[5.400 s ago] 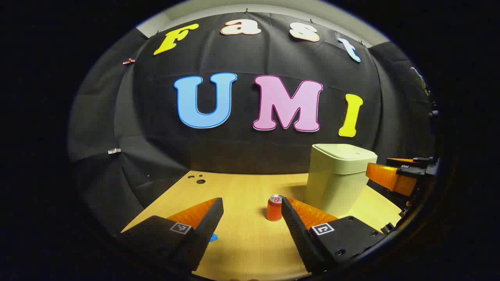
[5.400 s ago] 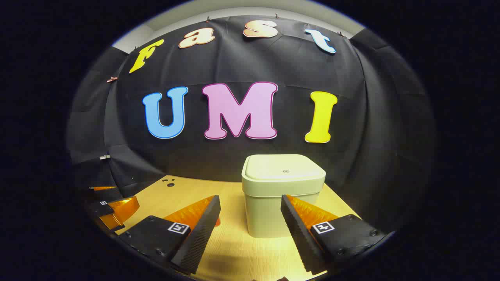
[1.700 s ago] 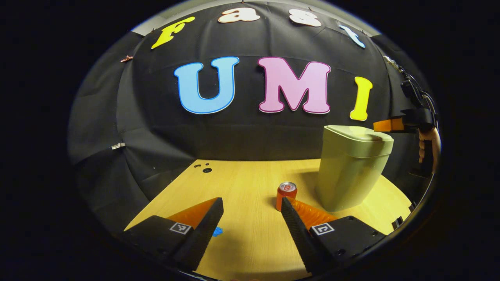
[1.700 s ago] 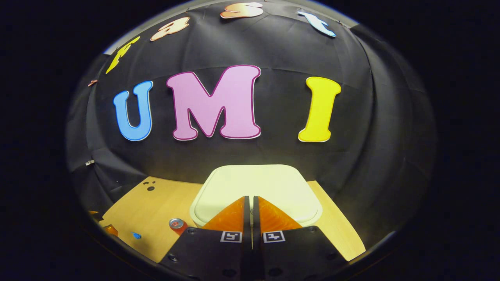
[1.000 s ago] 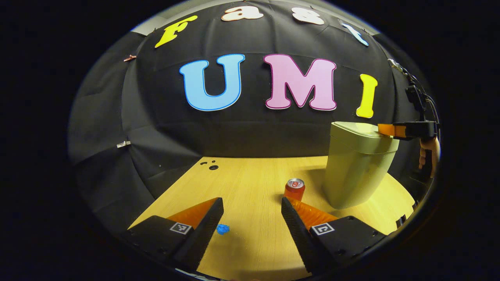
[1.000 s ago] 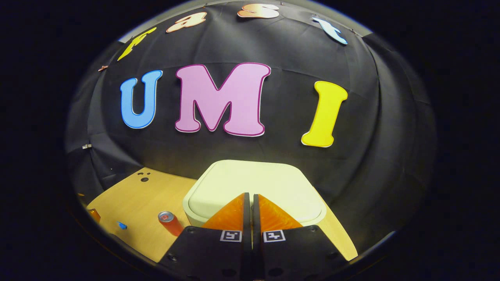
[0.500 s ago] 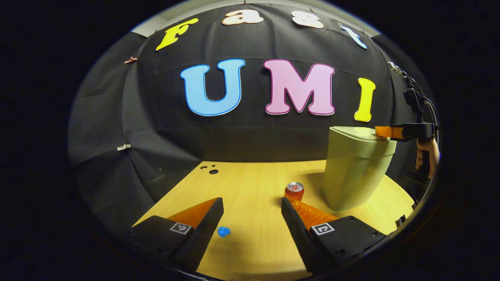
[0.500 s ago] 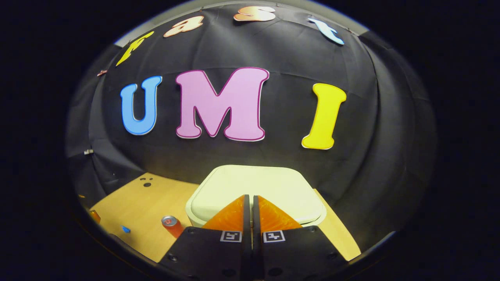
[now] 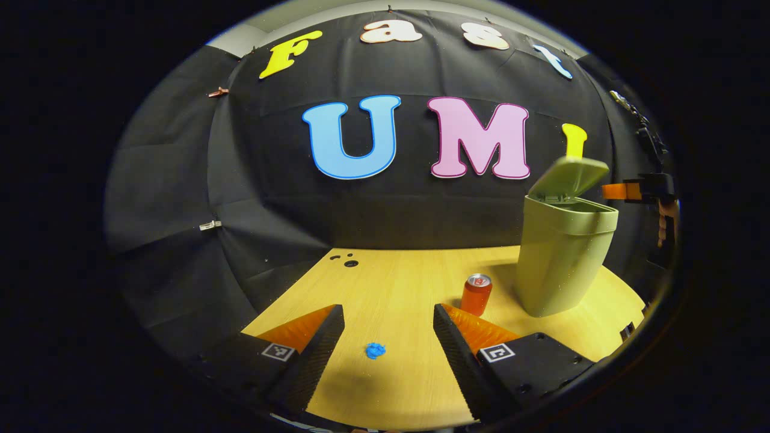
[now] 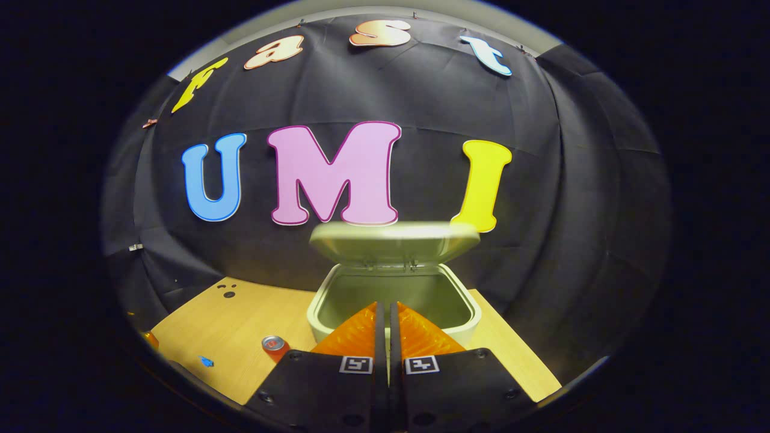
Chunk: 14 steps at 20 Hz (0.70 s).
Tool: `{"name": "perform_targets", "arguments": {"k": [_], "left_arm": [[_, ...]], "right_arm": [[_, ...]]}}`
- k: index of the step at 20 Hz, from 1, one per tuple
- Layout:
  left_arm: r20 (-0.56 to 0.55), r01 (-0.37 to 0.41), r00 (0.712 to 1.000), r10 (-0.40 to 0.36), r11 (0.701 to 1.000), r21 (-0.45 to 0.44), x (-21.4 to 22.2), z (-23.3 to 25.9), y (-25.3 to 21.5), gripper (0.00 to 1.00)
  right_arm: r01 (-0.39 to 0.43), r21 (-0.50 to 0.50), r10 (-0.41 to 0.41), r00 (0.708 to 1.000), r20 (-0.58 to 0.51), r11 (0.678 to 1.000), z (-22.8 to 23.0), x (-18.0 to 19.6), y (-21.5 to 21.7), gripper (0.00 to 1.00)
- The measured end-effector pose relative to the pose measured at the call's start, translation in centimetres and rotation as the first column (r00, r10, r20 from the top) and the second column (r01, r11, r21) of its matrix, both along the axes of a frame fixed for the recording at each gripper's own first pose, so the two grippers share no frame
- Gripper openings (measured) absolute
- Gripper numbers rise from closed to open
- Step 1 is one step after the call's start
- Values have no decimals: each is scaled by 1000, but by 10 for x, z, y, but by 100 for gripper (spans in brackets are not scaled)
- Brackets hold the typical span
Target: Press the lid of the desktop garbage bin to open it, pick up the crumpled paper on the desktop and throw it into the bin, then pick up the pop can on the desktop and drop it into the bin, and finally close the garbage bin lid.
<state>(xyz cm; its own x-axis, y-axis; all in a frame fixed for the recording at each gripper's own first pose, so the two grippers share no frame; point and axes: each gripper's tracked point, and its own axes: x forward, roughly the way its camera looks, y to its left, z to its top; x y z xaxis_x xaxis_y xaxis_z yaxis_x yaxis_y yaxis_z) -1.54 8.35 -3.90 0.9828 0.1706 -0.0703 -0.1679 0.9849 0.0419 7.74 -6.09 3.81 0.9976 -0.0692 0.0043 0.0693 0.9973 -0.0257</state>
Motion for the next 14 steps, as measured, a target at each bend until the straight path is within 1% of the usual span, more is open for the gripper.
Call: {"name": "perform_targets", "arguments": {"k": [3,6,10,14], "left_arm": [[-6,-6,1000,6,1000,-31,-6,-14,16,96],[-29,-5,1000,4,999,-53,-6,-29,26,96],[-58,7,998,-10,999,-49,2,-45,33,96],[-91,14,996,-17,999,-41,24,-69,38,96]], "right_arm": [[-9,-9,9,1000,-4,1000,-8,-17,12,5],[-28,4,28,999,-32,1000,-20,-32,27,5],[-38,-6,37,997,-67,999,-35,-53,35,5],[-44,-5,43,991,-124,999,-54,-70,38,5]]}}
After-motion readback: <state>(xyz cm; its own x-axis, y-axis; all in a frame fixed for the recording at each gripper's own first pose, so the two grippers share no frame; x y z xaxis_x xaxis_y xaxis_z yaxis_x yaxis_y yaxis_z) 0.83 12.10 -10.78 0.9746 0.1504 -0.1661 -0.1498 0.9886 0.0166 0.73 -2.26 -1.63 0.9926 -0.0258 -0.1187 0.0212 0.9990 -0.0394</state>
